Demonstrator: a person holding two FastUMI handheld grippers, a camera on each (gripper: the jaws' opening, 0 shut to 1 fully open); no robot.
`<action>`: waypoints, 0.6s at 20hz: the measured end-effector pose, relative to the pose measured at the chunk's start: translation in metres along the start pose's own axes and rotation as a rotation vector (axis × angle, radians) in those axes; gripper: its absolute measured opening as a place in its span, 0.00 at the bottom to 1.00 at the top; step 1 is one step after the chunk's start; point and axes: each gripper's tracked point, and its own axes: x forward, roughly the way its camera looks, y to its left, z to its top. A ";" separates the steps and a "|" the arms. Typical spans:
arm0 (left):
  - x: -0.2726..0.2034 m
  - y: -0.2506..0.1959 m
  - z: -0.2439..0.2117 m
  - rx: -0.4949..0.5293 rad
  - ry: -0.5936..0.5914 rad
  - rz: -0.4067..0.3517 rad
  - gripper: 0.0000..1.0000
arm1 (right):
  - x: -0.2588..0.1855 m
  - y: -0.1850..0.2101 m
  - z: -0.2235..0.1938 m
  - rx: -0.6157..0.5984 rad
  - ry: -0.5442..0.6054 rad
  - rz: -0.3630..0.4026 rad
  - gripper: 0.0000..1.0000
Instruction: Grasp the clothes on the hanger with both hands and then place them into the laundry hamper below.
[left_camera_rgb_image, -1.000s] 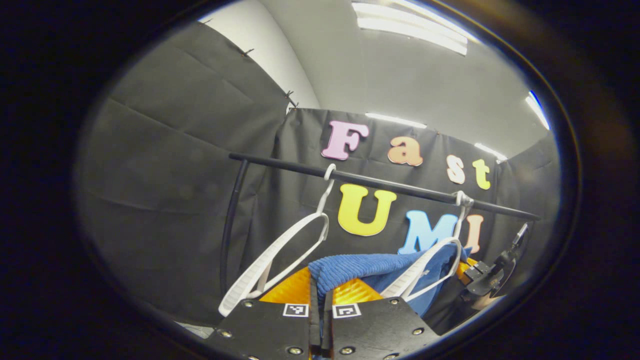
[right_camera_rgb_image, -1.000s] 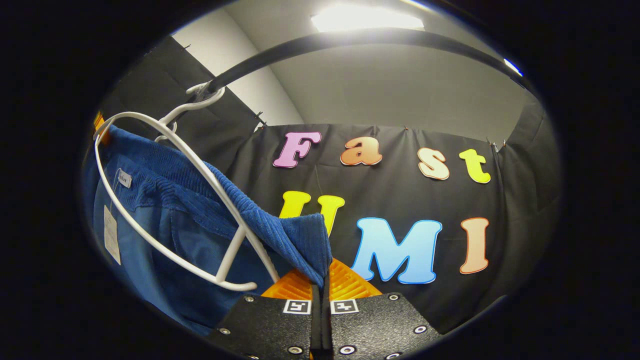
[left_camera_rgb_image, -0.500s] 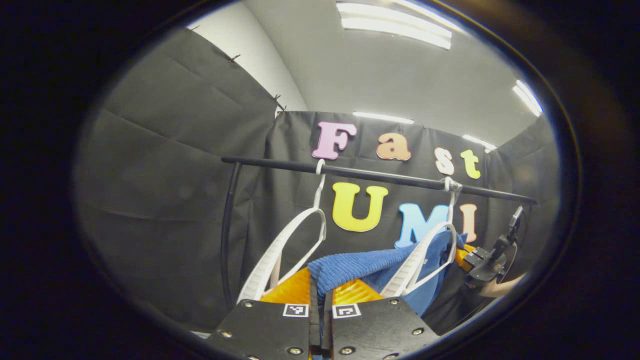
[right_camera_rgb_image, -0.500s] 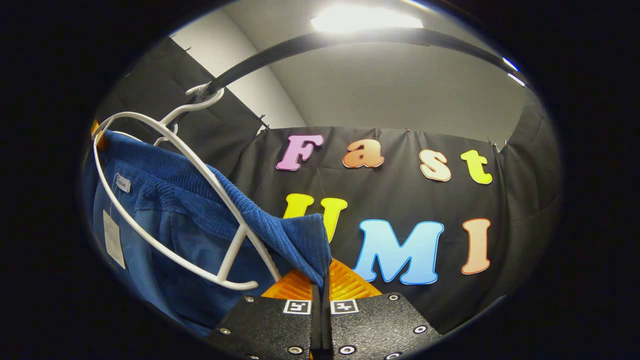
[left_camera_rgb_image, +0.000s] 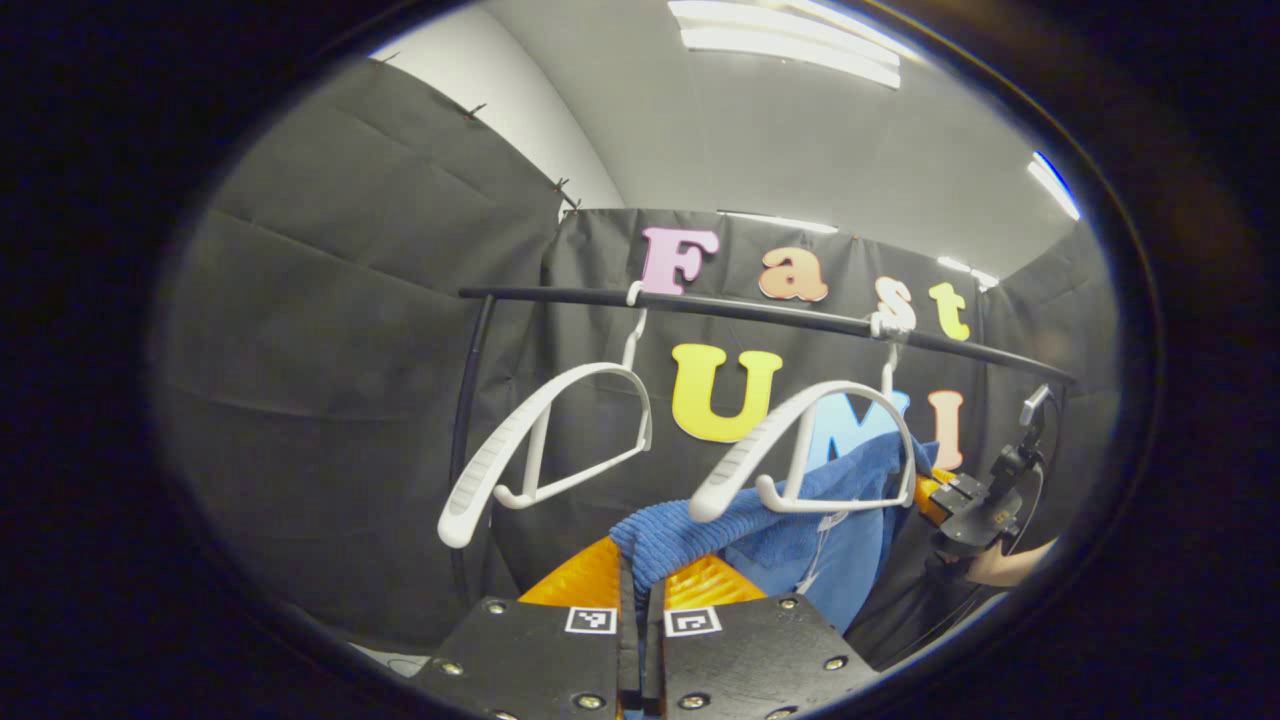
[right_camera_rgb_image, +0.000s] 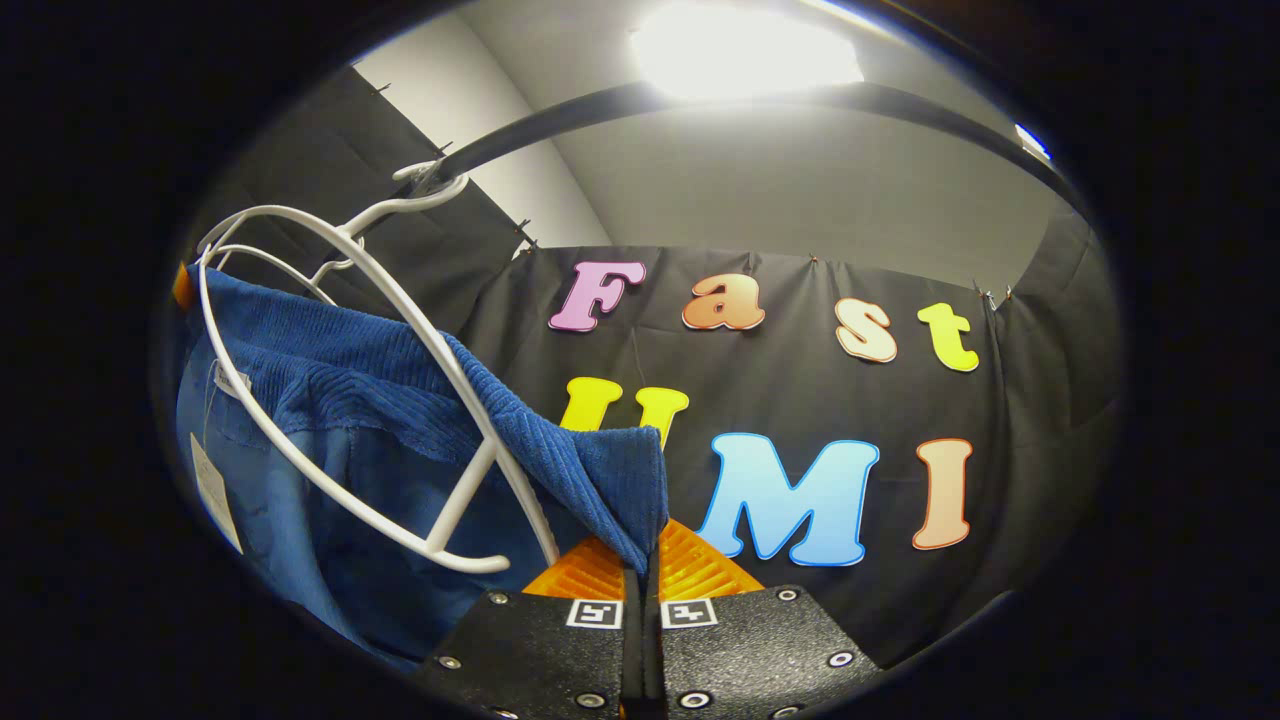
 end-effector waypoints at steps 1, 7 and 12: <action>0.000 -0.007 -0.003 0.013 0.007 0.001 0.02 | 0.000 -0.002 -0.003 0.005 0.011 -0.005 0.00; 0.005 -0.037 -0.035 -0.091 0.069 -0.035 0.02 | 0.003 -0.024 -0.048 0.010 0.127 -0.065 0.00; -0.004 -0.052 -0.067 -0.093 0.152 -0.043 0.03 | -0.015 -0.030 -0.082 0.045 0.234 -0.076 0.00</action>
